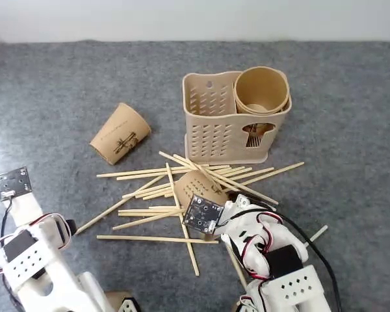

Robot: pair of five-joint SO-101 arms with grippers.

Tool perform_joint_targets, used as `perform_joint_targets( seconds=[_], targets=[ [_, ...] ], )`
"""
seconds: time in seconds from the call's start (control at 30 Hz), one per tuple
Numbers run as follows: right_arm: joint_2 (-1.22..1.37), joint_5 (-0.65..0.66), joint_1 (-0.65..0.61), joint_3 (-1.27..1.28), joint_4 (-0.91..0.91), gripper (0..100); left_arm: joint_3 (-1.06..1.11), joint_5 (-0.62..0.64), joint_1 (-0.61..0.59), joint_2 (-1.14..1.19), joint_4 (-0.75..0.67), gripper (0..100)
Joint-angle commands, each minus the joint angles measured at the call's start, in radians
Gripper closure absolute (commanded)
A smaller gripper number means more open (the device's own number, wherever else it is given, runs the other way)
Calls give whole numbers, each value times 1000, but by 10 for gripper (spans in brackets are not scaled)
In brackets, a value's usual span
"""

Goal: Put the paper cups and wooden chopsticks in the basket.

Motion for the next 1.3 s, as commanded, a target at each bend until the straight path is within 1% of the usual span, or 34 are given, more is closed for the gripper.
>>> perform_joint_targets(
  seconds=[0.0, 0.1, 0.23, 0.47, 0.77, 0.87, 1.03, 1.27],
  targets=[
    [-24, -14, -5, -31, -10, 989, -5, -11, 5, -17, -15, 732],
    [-25, -25, -5, -132, 90, 988, -5, -11, 5, -17, -15, 732],
    [-25, -118, -5, -288, 223, 988, -5, -11, 5, -17, -15, 732],
    [-15, -184, -2, -477, 361, 989, -5, -11, 5, -17, -15, 732],
    [1, -201, 116, -829, 496, 988, -5, -11, 5, -17, -15, 732],
    [94, -203, 173, -979, 541, 988, -5, -11, 5, -17, -15, 732],
    [383, -250, 282, -1281, 608, 988, -5, -11, 5, -17, -15, 732],
    [734, -290, 343, -1748, 736, 988, -5, -11, 5, -17, -15, 732]
  ],
)
